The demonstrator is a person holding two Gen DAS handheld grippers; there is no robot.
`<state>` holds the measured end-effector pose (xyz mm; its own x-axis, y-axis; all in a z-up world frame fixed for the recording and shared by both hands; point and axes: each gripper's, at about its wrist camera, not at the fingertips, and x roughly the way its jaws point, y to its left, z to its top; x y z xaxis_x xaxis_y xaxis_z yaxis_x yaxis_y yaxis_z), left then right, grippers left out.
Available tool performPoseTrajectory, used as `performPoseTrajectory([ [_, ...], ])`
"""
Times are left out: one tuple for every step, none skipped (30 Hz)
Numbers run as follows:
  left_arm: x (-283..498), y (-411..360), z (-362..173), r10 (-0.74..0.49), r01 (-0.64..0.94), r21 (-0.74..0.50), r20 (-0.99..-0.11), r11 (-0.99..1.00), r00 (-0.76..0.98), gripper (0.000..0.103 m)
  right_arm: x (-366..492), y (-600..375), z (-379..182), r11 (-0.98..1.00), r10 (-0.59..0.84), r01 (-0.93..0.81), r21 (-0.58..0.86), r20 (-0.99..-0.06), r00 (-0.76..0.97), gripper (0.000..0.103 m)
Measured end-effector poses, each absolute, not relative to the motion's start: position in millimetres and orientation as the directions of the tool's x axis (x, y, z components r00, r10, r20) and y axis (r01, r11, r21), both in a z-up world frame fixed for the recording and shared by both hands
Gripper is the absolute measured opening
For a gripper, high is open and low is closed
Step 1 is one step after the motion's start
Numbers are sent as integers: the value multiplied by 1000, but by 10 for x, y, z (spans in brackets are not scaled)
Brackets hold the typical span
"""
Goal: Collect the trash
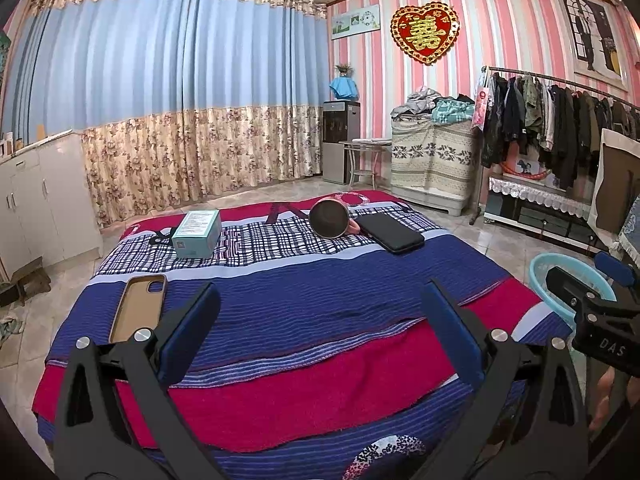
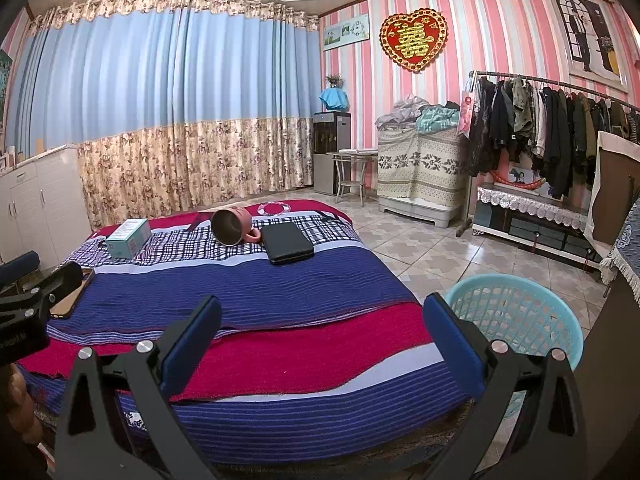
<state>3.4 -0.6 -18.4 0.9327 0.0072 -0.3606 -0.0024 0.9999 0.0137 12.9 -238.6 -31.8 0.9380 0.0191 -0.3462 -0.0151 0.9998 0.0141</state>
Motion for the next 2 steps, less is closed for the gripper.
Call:
performPoseTrajectory([
  [26, -17, -185, 8, -3, 15, -359, 1000, 933, 98, 127, -2385, -320, 1000, 19, -15, 14, -347, 938, 98],
  [24, -24, -186, 9, -4, 15, -359, 1000, 933, 98, 123, -2384, -322, 1000, 19, -15, 14, -347, 938, 98],
])
